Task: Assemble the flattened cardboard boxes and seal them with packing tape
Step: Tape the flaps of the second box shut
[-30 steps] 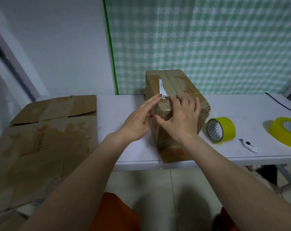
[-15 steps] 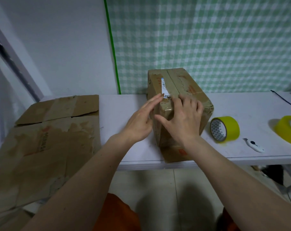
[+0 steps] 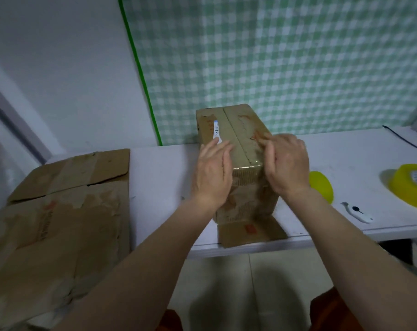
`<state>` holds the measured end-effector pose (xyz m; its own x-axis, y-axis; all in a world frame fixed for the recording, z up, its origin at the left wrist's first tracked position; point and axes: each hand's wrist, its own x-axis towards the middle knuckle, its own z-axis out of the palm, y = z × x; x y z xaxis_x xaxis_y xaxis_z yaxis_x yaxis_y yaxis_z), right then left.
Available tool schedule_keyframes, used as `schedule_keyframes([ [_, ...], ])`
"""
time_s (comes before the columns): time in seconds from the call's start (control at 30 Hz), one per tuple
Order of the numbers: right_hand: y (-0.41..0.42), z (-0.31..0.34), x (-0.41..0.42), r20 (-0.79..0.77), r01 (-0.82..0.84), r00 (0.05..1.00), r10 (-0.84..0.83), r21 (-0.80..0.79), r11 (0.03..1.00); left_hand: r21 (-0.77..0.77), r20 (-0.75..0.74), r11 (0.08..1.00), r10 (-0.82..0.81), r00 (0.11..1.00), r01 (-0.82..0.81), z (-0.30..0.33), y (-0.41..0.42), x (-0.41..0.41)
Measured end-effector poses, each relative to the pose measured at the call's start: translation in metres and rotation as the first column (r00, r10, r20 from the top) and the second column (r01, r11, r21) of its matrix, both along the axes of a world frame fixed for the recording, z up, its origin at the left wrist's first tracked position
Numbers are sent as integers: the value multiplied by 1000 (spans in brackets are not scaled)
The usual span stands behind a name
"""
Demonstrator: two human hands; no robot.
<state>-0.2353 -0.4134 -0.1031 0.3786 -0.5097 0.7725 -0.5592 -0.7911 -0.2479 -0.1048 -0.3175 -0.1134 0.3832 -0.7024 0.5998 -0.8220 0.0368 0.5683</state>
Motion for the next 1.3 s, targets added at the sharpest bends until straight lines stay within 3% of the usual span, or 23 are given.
schedule_keyframes([
  [0.07, -5, 0, -1, 194, -126, 979, 60, 348, 929, 21, 37, 1000, -12, 999, 11, 0, 0, 4],
  [0.13, -6, 1, 2, 407, -319, 910, 82, 562, 763, 36, 73, 999, -12, 997, 9, 0, -1, 6],
  [0.2, -6, 5, 2, 530, -457, 844, 81, 632, 626, 58, 94, 998, -18, 995, 13, 1, -3, 7],
  [0.3, -11, 6, -4, 580, -546, 810, 86, 692, 473, 113, 122, 993, -36, 992, 23, 4, -8, 12],
  [0.4, -7, 7, -2, 601, -572, 797, 54, 725, 384, 195, 122, 976, -121, 985, 96, 11, -4, 22],
  [0.5, 26, 11, 9, 593, -591, 798, 102, 740, 322, 242, -12, 967, -84, 996, 85, 32, 12, 39],
  [0.57, 52, 10, 18, 587, -606, 792, 167, 721, 336, 267, 52, 962, 37, 998, -49, 47, 26, 46],
  [0.63, 68, 13, 25, 632, -630, 764, 125, 690, 356, 348, 188, 926, 86, 978, -148, 59, 40, 40],
  [0.73, 66, 21, 32, 640, -574, 769, -10, 696, 432, 572, 302, 793, 34, 953, -210, 55, 53, 16],
  [0.8, 51, 22, 37, 611, -505, 787, -88, 719, 478, 611, 400, 745, 3, 917, -269, 46, 58, 3],
  [0.9, 27, 26, 38, 489, -343, 857, -161, 775, 532, 587, 371, 790, -67, 926, -178, 46, 70, 5],
  [1.0, 11, 33, 32, 427, -280, 880, -209, 821, 498, 572, 334, 820, -242, 911, 9, 46, 97, 15],
  [1.07, 5, 31, 29, 412, -288, 887, -207, 847, 447, 464, 339, 886, -189, 922, 11, 37, 116, 22],
  [1.1, 6, 30, 29, 422, -302, 880, -218, 851, 429, 373, 329, 925, -63, 942, -68, 31, 123, 25],
  [1.13, 8, 29, 30, 448, -328, 866, -221, 843, 426, 297, 267, 937, 101, 958, -182, 26, 128, 27],
  [1.2, 17, 29, 37, 467, -332, 852, -235, 831, 447, 285, -87, 906, 350, 933, -313, 23, 134, 27],
  [1.23, 22, 28, 40, 471, -331, 847, -246, 830, 450, 310, -281, 902, 389, 878, -300, 22, 133, 26],
  [1.3, 32, 24, 44, 486, -326, 821, -300, 830, 453, 302, -447, 916, 382, 809, -265, 23, 130, 26],
])
